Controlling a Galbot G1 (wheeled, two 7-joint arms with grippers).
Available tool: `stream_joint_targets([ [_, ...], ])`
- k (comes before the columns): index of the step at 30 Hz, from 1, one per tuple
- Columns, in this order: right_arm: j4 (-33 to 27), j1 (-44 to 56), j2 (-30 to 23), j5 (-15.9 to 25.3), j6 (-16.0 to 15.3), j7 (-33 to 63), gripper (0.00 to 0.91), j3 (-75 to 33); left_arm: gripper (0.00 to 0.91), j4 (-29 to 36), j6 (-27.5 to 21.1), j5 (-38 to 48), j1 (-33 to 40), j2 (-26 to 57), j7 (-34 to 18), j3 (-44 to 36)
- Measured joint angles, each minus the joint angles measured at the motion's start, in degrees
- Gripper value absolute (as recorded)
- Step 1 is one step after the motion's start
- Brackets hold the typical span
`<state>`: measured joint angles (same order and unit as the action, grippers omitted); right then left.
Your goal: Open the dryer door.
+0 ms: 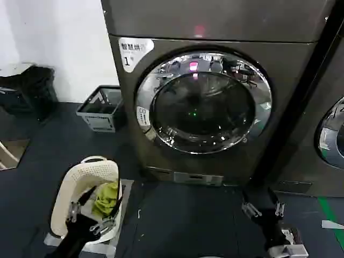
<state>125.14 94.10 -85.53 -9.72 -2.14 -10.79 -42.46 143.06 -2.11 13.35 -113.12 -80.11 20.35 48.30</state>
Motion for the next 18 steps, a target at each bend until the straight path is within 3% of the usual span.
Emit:
stream_joint_targets([
  [6,-0.37,-5.36,4.58,-5.67,-3.83,-9.86,0.907,-1.78,0.907,-0.62,1.38,0.08,0.19,-0.74,1.96,-0.70],
  [8,-1.00,-8.12,7.13,-8.04,-5.72,-10.66,0.907,-1.11,0.907,-0.69,1.63,0.08,0.14,-0.85,1.94,-0.79],
  [18,-5.45,-22.18,20.73,-16.92,-8.98,-11.95,0.907,9.26,0.907,-1.14,1.26,-1.18,1.35,-2.40,2.22,-0.10],
])
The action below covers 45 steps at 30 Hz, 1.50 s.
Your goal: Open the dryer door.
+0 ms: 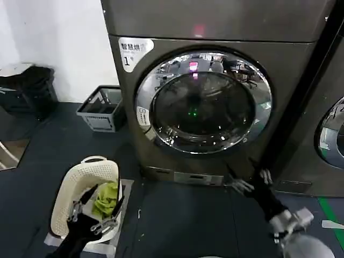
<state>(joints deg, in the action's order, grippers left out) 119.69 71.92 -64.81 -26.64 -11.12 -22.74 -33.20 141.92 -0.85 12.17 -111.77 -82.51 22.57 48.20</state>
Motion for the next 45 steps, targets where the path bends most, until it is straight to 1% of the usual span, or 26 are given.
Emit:
stream_joint_targets([
  [2,-0.94,-3.72,2.59,-3.22,-2.45,0.08,0.907,3.26,0.907,-0.28,-0.08,-0.43,0.02,-0.42,-0.01,-0.14],
  [5,-2.48,-9.93,5.00,-5.69,-3.91,0.18,0.907,8.48,0.907,-0.34,-0.10,-0.95,0.41,-1.01,-0.01,-0.44],
  [8,-5.00,-16.63,5.69,-5.98,-3.85,-0.26,0.907,13.87,0.907,-0.34,0.36,-1.71,-0.15,-1.51,0.00,-0.59],
  [10,-7.82,-21.46,5.51,-6.05,-3.48,-0.76,0.907,17.52,0.907,-0.36,0.49,-1.81,-0.40,-1.76,-0.02,-0.58],
  [17,-18.90,-34.98,2.71,-5.43,-2.10,-1.49,0.907,27.87,0.907,0.06,0.58,-2.50,-0.81,-2.40,0.01,-1.01],
  [19,-21.88,-37.71,1.33,-4.59,-1.91,-2.17,0.907,30.08,0.907,0.19,0.65,-2.66,-0.86,-2.41,0.01,-1.18],
  [22,-25.65,-40.26,-0.88,-1.98,-0.26,-3.44,0.907,32.54,0.907,0.67,0.56,-4.09,-1.15,-2.70,0.53,-1.26],
  [25,-28.33,-41.85,-2.62,-0.91,0.40,-3.65,0.907,34.57,0.907,1.30,0.54,-4.32,-1.47,-2.85,0.71,-1.14],
  [33,-33.83,-45.84,-5.57,-0.97,1.10,-3.95,0.907,37.70,0.907,1.60,0.46,-4.49,-1.34,-3.18,0.64,-0.33],
  [38,-37.52,-48.01,-6.99,-1.19,2.11,-4.17,0.907,39.47,0.907,1.47,0.41,-4.53,-1.11,-3.12,0.63,-0.47],
  [42,-39.83,-49.73,-8.21,-2.30,2.12,-4.40,0.907,40.28,0.907,1.67,0.23,-4.50,-1.36,-3.24,0.82,-0.40],
  [45,-41.50,-51.05,-9.31,-2.40,2.17,-5.16,0.907,41.24,0.907,1.45,-0.01,-4.31,-1.04,-3.31,1.05,0.09],
])
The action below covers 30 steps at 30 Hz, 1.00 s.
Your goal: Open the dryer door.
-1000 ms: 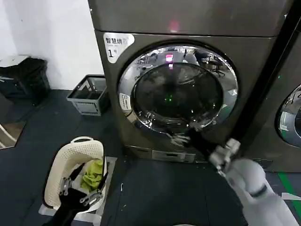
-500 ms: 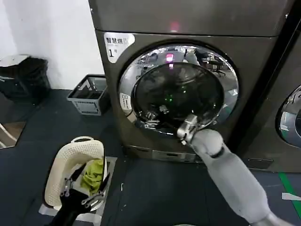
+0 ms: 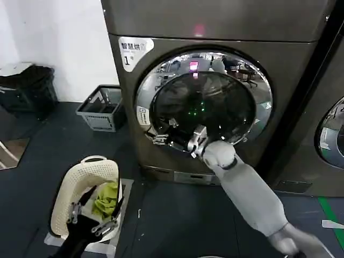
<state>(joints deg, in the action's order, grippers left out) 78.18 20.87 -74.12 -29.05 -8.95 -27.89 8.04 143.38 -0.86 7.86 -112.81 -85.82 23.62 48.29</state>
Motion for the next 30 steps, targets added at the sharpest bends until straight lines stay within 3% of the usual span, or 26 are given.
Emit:
stream_joint_targets([
  [7,-3.38,-1.93,-1.77,0.01,0.65,-3.70,0.907,0.45,0.907,-0.27,-0.90,1.16,0.61,-0.24,1.32,0.61],
  [16,-2.31,-0.30,0.06,-0.08,2.21,-11.12,0.907,-1.55,0.907,-3.46,-5.72,12.64,5.27,3.60,2.38,5.48],
  [20,-1.24,0.59,1.29,-1.36,2.80,-16.66,0.907,-2.34,0.907,-5.79,-6.65,18.77,8.61,9.15,2.37,7.72],
  [23,-0.17,1.51,2.32,-1.93,3.21,-21.20,0.907,-3.07,0.907,-8.28,-8.85,24.54,11.83,14.11,-0.60,8.62],
  [26,1.08,2.49,3.72,-0.98,4.27,-25.67,0.907,-3.82,0.907,-10.64,-11.75,25.57,15.54,18.56,-1.64,8.58],
  [30,3.42,4.05,5.64,-1.56,2.63,-32.35,0.907,-5.36,0.907,-12.87,-13.82,29.26,19.64,24.28,-3.83,7.73],
])
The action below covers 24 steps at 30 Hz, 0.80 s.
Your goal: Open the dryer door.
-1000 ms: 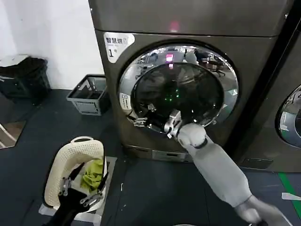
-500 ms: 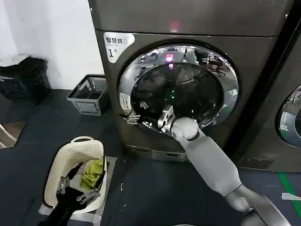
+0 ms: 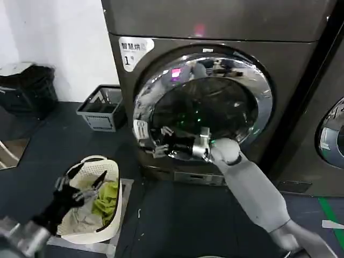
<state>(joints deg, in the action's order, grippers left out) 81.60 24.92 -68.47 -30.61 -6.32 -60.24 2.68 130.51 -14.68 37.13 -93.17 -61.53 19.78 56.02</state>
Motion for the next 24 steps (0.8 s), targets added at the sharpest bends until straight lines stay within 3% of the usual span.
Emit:
stream_joint_targets([
  [6,2.76,2.89,2.41,1.08,-1.06,-10.55,0.907,-2.82,0.907,-5.81,0.44,6.14,6.80,7.85,-1.81,-2.81],
  [11,5.73,6.28,4.99,2.07,-1.04,-19.14,0.907,-5.84,0.907,-13.51,5.21,9.02,13.59,14.02,2.77,-7.48],
  [18,11.78,13.58,8.32,2.12,-0.86,-23.13,0.907,-12.95,0.907,-24.62,6.70,10.69,24.67,19.96,5.48,-18.84],
  [24,17.70,23.81,10.51,3.23,2.32,-23.52,0.907,-24.51,0.907,-32.14,7.88,11.34,37.13,19.74,8.96,-33.57],
])
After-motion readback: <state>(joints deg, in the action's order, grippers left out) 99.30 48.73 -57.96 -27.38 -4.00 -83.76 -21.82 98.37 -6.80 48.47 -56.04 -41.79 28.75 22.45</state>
